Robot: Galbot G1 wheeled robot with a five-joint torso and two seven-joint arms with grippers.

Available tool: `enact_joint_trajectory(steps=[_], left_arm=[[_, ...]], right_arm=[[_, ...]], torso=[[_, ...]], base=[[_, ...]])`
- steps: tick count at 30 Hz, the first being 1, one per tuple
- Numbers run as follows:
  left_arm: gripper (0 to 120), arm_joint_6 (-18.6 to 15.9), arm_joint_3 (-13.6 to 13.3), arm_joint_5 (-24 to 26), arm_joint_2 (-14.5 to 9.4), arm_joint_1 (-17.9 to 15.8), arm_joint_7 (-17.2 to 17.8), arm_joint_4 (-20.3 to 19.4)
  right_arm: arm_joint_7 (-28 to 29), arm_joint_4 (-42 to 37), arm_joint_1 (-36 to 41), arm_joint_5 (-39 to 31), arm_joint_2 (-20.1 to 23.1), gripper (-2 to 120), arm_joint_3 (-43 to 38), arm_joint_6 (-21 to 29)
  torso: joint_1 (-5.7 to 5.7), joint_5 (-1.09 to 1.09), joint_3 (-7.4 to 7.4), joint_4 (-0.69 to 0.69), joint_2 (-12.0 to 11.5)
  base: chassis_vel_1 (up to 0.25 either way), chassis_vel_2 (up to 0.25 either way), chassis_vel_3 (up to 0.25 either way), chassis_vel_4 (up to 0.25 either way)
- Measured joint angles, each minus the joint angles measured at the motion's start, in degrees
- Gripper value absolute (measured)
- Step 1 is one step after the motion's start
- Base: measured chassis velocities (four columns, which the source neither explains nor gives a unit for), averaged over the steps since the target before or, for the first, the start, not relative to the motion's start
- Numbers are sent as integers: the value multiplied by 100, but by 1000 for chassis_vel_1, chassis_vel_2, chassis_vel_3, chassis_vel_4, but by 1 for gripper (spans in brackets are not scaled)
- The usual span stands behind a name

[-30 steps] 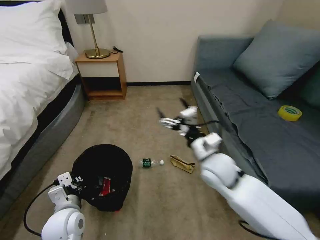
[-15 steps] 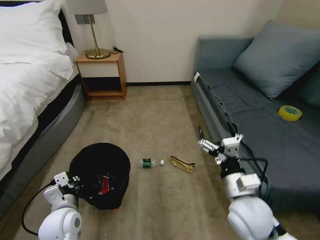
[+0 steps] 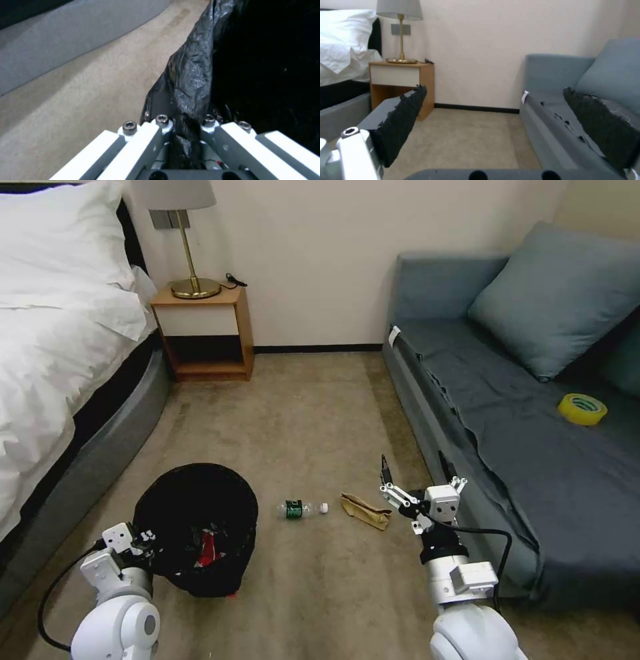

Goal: Pick up the trash bin, then pick up the garbage on the floor and place it into the trash bin.

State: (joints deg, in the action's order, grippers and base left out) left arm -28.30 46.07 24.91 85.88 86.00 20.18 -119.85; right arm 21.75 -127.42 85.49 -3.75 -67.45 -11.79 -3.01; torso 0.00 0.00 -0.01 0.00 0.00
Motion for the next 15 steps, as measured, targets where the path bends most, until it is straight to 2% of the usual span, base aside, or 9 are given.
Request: enact_joint_trajectory(steps=[8, 15], left_arm=[[2, -23, 127, 71, -26, -32, 0, -5], [2, -29, 186, 91, -34, -62, 3, 3]], right_arm=[[5, 136, -154, -48, 80, 100, 47, 12], [10, 242, -325, -124, 158, 100, 82, 81]], torso=[[1, 0, 1, 0, 0], [0, 0, 1, 0, 0]], base=[[-160, 154, 165, -157], [-100, 110, 109, -109]])
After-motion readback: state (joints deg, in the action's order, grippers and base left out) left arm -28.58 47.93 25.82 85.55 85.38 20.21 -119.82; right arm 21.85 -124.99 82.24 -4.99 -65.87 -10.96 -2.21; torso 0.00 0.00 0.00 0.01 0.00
